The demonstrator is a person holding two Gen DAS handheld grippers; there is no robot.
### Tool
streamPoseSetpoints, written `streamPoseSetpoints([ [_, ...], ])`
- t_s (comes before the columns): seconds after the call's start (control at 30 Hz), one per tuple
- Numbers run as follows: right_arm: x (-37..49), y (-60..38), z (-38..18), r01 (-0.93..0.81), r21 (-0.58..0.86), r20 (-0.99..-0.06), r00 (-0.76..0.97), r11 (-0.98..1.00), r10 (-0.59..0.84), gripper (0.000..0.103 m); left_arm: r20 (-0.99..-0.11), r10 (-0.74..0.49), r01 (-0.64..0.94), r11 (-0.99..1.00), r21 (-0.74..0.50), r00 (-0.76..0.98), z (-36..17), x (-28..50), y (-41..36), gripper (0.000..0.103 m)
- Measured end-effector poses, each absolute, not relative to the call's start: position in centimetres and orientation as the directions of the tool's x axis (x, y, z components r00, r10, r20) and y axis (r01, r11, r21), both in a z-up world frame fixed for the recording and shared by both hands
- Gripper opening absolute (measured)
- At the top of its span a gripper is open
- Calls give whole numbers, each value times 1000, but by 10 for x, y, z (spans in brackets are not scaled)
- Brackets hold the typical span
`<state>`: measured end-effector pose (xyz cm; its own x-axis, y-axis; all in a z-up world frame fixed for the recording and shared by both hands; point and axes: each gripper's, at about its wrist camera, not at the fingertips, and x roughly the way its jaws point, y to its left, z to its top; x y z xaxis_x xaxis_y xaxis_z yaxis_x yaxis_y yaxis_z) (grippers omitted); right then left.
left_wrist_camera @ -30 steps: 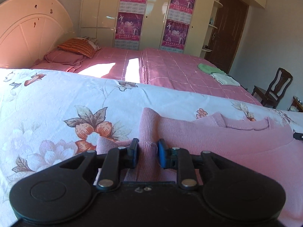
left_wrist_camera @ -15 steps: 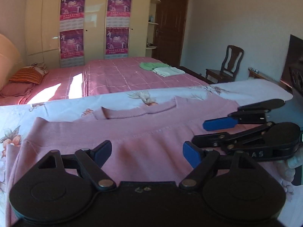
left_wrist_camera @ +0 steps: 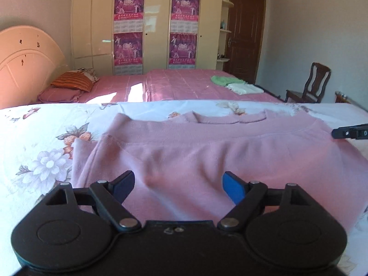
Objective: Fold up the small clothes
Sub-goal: 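Open both tools and smooth the folded sweatshirt flat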
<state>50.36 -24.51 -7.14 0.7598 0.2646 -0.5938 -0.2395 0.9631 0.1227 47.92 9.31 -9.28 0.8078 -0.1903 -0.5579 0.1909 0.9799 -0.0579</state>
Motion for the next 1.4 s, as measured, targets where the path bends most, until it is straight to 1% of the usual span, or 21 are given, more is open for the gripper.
streamPoseSetpoints([
  [0.07,486,-217,-66,-320,106,-568,757,941,322,40,-567,-239,219,970,-105,789,-92,478,78,82],
  [0.13,479,-187,-74,-381,112,-588,719,918,370,40,-596,-230,246,968,-56,769,-97,479,54,84],
  [0.17,478,-177,-82,-383,84,-616,706,920,350,40,-641,-203,247,969,-21,741,-103,483,41,84],
  [0.2,477,-167,-92,-369,34,-643,703,929,303,40,-654,-167,234,972,16,737,-108,483,32,85],
  [0.27,474,-163,-94,-333,33,-643,715,942,275,40,-652,-142,209,978,26,745,-99,480,29,81],
  [0.33,467,-162,-82,-322,52,-625,728,945,282,40,-577,-197,213,976,-41,792,-83,468,31,80],
  [0.4,457,-155,-72,-367,70,-579,742,928,337,40,-565,-225,234,971,-59,793,-80,462,24,83],
  [0.43,454,-148,-72,-383,66,-581,736,921,348,40,-593,-231,255,966,-45,771,-85,464,14,83],
  [0.5,454,-134,-84,-407,53,-652,677,912,340,40,-680,-207,282,959,-1,703,-106,470,-3,84],
  [0.53,452,-129,-94,-397,18,-685,664,918,300,40,-664,-183,286,957,50,725,-111,464,-8,84],
  [0.6,440,-130,-102,-392,-5,-681,675,920,284,40,-660,-156,286,954,92,734,-109,451,-13,84],
  [0.63,432,-135,-101,-381,9,-679,676,924,286,40,-651,-156,277,957,87,743,-104,444,-10,82],
  [0.73,411,-148,-92,-370,24,-667,686,929,291,40,-571,-176,253,966,59,802,-94,417,10,83],
  [0.77,405,-150,-91,-367,28,-662,690,930,292,40,-587,-162,235,971,49,793,-99,415,17,83],
  [0.83,400,-154,-102,-360,12,-703,660,933,264,40,-659,-128,200,979,35,741,-115,418,31,84],
  [0.9,393,-159,-106,-369,14,-690,669,929,276,40,-647,-146,210,977,24,749,-116,408,41,85],
  [1.0,386,-169,-94,-361,16,-701,661,932,268,40,-645,-98,173,983,54,758,-106,399,52,83],
  [1.1,385,-197,-83,-267,29,-672,708,963,217,40,-651,-42,98,994,50,758,-101,394,73,83],
  [1.23,397,-238,-96,-129,-14,-748,659,992,75,40,-683,14,17,999,38,730,-105,395,103,84],
  [1.3,392,-255,-99,-121,60,-733,668,991,126,40,-674,-3,14,1000,11,739,-107,392,111,85],
  [1.4,386,-256,-98,-122,44,-730,674,992,116,40,-673,12,8,1000,27,740,-108,391,108,84],
])
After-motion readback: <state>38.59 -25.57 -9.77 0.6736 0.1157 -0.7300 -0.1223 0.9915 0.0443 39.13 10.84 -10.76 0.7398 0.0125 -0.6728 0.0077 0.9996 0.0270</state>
